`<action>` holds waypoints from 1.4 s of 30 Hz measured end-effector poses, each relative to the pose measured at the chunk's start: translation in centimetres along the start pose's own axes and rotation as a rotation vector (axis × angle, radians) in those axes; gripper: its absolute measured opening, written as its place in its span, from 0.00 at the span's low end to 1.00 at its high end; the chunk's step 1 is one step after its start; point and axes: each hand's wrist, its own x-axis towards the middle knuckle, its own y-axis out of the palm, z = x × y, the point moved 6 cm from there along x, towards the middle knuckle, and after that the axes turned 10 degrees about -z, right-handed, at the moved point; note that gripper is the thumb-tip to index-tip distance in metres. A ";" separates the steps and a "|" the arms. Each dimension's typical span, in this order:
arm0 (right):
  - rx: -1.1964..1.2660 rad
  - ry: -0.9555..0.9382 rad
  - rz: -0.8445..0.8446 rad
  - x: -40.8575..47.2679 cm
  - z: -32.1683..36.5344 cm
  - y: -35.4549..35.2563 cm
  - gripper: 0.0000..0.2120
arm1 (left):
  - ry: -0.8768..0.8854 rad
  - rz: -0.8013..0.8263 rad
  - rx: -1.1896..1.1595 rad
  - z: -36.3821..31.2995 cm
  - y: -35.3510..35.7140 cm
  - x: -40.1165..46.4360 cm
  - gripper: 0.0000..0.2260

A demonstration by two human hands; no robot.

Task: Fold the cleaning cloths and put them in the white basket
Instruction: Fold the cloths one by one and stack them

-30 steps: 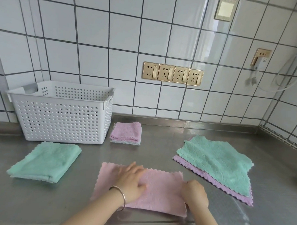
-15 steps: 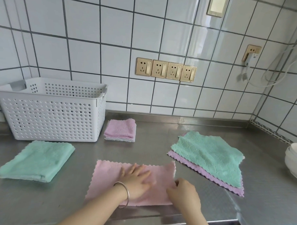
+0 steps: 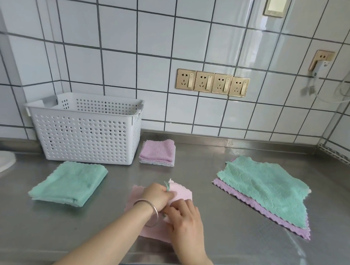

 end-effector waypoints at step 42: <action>0.106 0.601 0.497 -1.9 -2.2 2.2 0.18 | -0.081 -0.318 0.534 9.1 -6.7 -0.6 0.27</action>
